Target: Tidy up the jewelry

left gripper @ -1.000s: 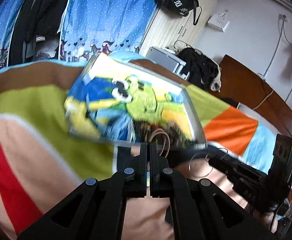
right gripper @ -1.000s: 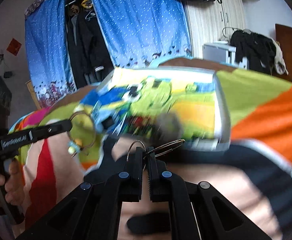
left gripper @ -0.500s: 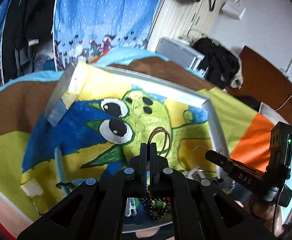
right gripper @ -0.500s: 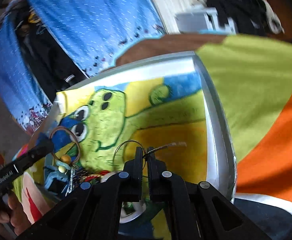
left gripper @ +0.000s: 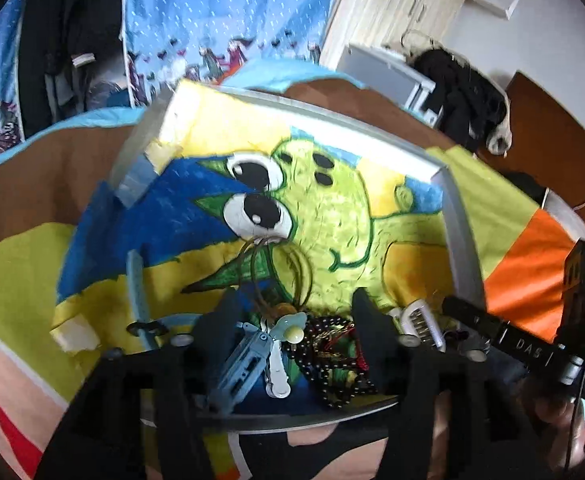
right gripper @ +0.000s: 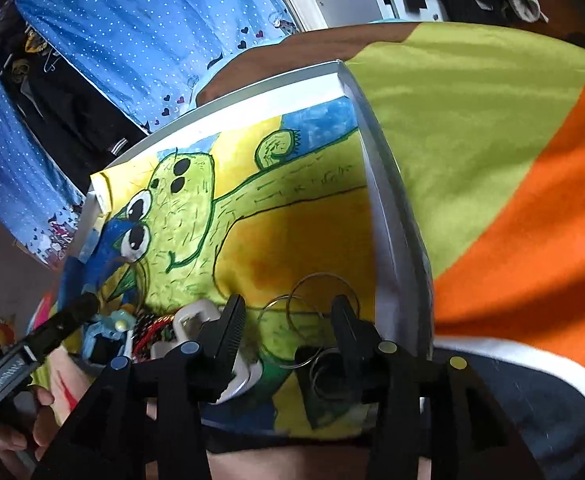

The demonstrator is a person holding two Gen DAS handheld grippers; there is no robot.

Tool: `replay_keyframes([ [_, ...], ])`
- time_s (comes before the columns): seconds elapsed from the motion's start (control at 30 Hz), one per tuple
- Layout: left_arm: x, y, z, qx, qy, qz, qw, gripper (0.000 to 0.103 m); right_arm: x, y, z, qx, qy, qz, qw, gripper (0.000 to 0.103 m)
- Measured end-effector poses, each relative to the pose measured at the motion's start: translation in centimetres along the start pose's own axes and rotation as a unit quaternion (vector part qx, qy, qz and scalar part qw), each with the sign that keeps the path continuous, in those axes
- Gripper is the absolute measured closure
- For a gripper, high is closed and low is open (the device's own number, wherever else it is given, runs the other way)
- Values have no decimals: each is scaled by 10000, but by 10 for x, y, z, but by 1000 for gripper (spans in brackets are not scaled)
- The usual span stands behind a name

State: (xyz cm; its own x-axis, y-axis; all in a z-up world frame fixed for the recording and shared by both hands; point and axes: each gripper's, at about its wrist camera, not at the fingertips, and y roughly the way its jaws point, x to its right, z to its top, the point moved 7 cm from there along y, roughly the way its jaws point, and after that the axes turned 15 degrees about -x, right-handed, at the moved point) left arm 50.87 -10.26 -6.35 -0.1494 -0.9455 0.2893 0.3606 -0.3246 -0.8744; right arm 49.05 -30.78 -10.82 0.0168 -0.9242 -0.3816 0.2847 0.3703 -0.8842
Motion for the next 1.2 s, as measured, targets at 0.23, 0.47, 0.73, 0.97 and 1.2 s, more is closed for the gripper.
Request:
replay_keyframes([
  [0.23, 10, -52, -9, 446, 28, 69, 9990, 35, -18, -51, -14, 421, -296, -223, 9984, 35],
  [0.47, 16, -132, -28, 1388, 105, 42, 9903, 9, -47, -116, -35, 1106, -677, -284, 9912, 18],
  [0.73, 22, -206, -65, 2181, 278, 211, 9753, 2, -76, -175, -78, 1835, -902, -215, 9786, 3],
  [0.97, 24, -250, -111, 2419, 415, 354, 9688, 2, -101, -206, -131, 2219, -1316, -236, 9659, 0],
  [1.2, 31, -272, -170, 2401, 513, 559, 9678, 2, -118, -228, -187, 2498, -1578, -269, 9550, 0],
])
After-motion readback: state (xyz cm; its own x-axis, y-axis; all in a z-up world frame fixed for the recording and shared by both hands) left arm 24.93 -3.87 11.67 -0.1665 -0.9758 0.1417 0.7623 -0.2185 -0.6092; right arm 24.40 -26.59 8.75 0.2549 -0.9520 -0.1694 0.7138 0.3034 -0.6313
